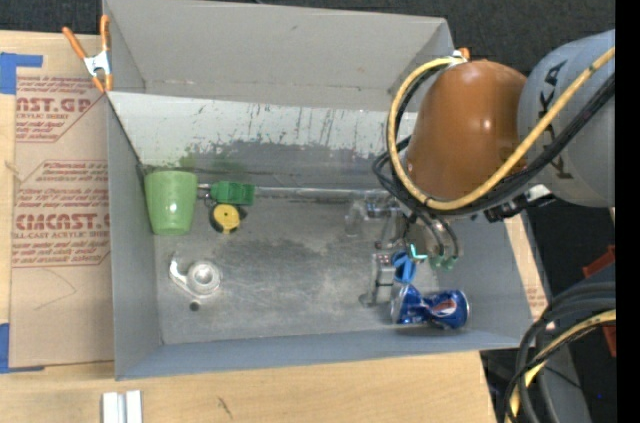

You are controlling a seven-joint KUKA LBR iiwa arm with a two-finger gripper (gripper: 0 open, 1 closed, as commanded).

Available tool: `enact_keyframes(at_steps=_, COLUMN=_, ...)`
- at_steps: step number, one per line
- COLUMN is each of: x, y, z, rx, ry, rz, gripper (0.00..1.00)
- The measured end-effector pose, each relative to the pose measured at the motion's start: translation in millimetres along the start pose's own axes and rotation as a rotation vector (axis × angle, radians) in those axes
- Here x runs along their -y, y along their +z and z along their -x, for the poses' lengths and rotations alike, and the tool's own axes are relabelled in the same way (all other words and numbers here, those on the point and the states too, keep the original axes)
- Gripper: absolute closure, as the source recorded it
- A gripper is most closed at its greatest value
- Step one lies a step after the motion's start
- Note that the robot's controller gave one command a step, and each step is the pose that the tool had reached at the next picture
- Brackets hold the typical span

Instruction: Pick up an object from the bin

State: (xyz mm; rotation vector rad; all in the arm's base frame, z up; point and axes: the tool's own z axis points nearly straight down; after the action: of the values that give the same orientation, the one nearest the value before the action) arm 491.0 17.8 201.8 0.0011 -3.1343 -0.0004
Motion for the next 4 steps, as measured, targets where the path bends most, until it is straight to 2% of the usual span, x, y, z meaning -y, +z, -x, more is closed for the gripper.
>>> enact_keyframes(at_steps=1, x=54.2, y=72.8, z=13.9, rx=0.003, ry=-0.161, rz=-0.001, gripper=0.0)
enact_keyframes(at_steps=2, x=86.4, y=41.3, z=87.4, rx=0.015, ry=-0.019, rz=-0.001, gripper=0.0)
enact_keyframes(at_steps=3, x=155.3, y=66.5, z=97.1, rx=0.01, ry=-0.076, rz=-0.004, gripper=0.0)
enact_keyframes(at_steps=4, x=152.2, y=133.6, z=99.2, rx=0.005, ry=-0.324, rz=0.0, gripper=0.0)
